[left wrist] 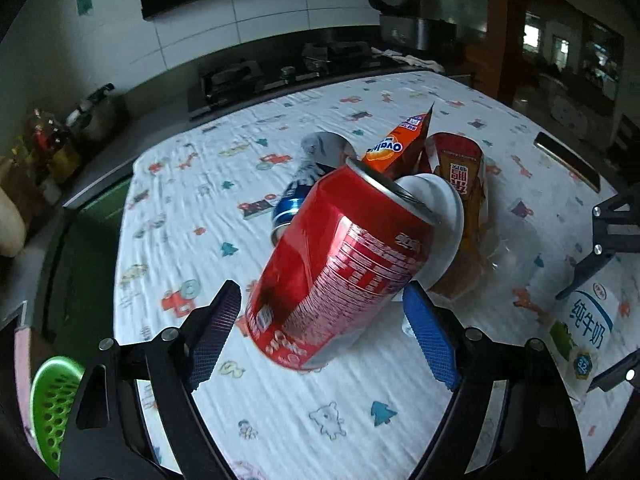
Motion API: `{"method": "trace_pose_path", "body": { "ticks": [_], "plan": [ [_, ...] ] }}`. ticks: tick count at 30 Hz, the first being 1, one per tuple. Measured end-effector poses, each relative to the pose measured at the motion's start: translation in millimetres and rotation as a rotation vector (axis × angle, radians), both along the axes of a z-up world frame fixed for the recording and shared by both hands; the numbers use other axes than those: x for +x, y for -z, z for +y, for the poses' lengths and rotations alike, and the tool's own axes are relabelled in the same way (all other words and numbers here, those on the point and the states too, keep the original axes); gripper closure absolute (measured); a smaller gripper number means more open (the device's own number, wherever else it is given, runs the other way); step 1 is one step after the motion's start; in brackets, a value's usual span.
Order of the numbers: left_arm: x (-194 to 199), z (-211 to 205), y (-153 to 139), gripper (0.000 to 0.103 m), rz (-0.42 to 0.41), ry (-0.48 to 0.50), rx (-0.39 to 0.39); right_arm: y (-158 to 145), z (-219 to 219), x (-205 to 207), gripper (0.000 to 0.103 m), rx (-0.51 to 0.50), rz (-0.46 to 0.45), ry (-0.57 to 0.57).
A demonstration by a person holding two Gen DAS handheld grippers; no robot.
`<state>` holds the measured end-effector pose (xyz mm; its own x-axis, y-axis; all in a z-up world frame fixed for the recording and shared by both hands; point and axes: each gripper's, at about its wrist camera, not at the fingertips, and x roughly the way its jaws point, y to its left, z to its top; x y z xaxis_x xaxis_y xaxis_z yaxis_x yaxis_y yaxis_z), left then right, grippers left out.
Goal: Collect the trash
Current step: 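Move the right tool to the milk carton and grasp it, then drop the red Coke can and milk carton into the green basket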
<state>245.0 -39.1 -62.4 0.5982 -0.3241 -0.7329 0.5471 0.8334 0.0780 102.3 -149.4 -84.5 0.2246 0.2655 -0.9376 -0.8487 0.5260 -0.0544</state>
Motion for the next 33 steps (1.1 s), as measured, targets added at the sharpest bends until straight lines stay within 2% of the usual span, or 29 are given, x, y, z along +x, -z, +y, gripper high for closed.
{"method": "trace_pose_path", "body": {
  "ticks": [5,12,24,33],
  "plan": [
    [9,-1,5,0.025,0.019,0.035,-0.049,2,1,2,0.029,-0.004,0.008,0.003],
    [5,-2,6,0.027,-0.007,0.027,-0.059,12,7,4,0.033,-0.008,0.013,0.013],
    [-11,27,-13,0.029,0.003,-0.109,-0.096,-2,5,8,0.037,0.039,-0.017,0.112],
    [-41,76,-32,0.031,-0.004,-0.236,-0.105,-16,29,15,0.037,0.098,-0.025,0.167]
  ]
}}
